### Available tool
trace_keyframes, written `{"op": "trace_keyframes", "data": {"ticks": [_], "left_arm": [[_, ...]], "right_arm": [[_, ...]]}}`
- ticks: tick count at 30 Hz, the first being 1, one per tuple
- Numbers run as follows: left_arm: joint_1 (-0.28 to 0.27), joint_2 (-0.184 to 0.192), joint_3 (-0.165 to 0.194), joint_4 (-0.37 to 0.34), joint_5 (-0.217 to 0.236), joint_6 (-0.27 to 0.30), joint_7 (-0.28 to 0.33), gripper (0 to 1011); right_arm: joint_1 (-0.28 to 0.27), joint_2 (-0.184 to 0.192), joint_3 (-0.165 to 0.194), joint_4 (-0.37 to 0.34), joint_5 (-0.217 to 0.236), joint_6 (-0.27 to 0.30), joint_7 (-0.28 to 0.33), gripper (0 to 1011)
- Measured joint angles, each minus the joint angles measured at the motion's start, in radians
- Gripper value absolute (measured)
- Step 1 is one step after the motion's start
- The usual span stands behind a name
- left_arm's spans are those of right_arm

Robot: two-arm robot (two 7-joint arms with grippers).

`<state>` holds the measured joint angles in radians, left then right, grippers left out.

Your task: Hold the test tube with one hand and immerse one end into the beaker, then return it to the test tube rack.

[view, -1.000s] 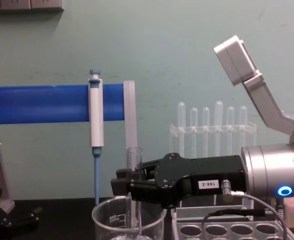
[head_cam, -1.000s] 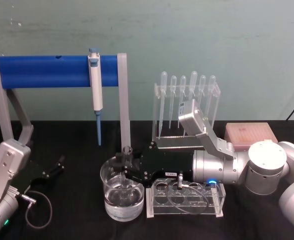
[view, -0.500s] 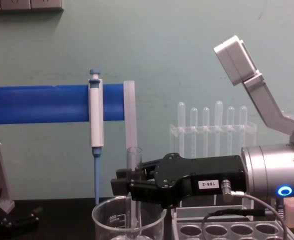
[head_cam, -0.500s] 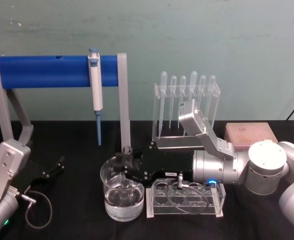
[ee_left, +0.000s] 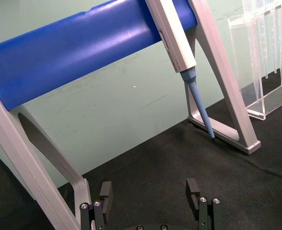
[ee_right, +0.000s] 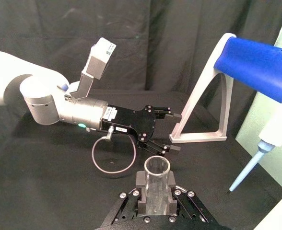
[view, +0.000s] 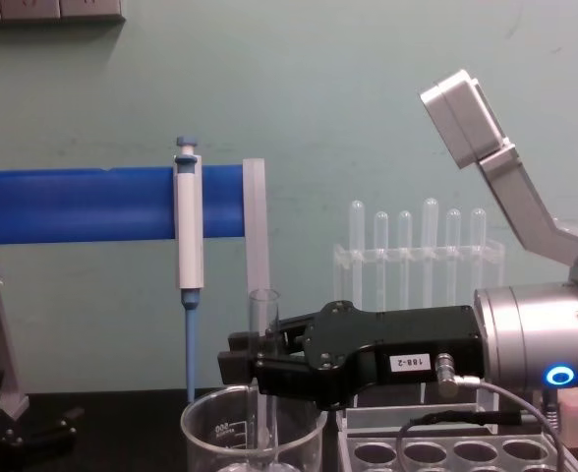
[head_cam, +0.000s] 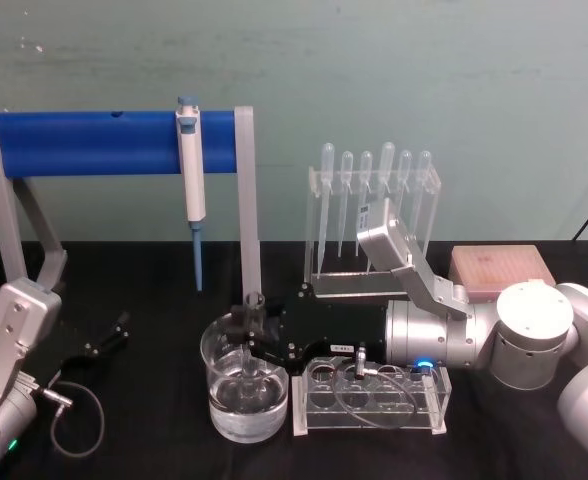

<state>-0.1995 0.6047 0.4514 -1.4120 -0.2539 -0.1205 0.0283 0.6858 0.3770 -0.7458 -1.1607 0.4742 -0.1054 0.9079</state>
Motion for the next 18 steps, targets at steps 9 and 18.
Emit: {"op": "trace_keyframes", "data": {"ticks": [9, 18], "left_arm": [[0.0, 0.0, 0.0, 0.0, 0.0, 0.0, 0.0, 1000], [0.0, 0.0, 0.0, 0.0, 0.0, 0.0, 0.0, 1000]], "right_arm": [[0.0, 0.0, 0.0, 0.0, 0.0, 0.0, 0.0, 225], [0.0, 0.0, 0.0, 0.0, 0.0, 0.0, 0.0, 225]]}}
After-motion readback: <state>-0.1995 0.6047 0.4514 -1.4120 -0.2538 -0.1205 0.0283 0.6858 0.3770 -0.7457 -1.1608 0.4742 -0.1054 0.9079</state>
